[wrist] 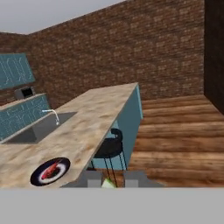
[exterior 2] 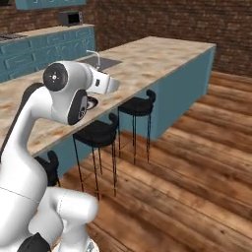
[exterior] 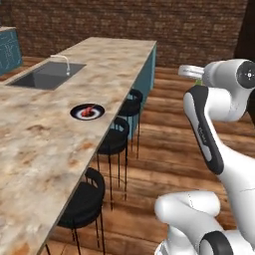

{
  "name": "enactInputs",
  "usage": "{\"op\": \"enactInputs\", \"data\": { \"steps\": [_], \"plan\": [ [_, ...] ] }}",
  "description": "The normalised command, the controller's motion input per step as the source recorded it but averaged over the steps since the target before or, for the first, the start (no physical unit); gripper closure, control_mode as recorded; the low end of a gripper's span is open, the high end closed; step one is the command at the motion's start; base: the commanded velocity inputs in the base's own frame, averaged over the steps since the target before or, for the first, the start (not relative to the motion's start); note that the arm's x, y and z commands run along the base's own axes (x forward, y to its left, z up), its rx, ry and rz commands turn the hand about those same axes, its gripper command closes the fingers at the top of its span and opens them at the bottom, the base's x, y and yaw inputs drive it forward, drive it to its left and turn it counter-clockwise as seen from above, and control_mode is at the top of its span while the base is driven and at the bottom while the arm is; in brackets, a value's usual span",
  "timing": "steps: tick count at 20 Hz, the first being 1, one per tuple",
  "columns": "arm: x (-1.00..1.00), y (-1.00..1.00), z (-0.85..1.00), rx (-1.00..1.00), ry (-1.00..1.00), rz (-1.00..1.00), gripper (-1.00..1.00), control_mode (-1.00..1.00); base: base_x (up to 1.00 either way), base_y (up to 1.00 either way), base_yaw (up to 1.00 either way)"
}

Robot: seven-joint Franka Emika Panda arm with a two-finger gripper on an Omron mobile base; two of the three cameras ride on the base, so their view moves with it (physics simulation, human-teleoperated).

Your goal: Take the lemon wedge from the fridge and place it on the plate with fish on the dining counter.

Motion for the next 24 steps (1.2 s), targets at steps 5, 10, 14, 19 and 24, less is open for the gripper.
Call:
{"op": "enactInputs", "data": {
  "steps": [5,10,14,19,24],
  "plan": [
    [0.0,0.0,0.0,0.0,0.0,0.0,1.0,1.0,1.0,0.0,0.42],
    [0.0,0.0,0.0,0.0,0.0,0.0,1.0,1.0,1.0,0.0,0.43],
    [0.0,0.0,0.0,0.0,0.0,0.0,1.0,1.0,1.0,0.12,0.39],
    [0.0,0.0,0.0,0.0,0.0,0.0,1.0,1.0,1.0,0.54,0.34],
    [0.6,0.52,-0.25,0.0,0.13,0.19,1.0,-1.0,0.38,0.32,0.14]
  ]
}}
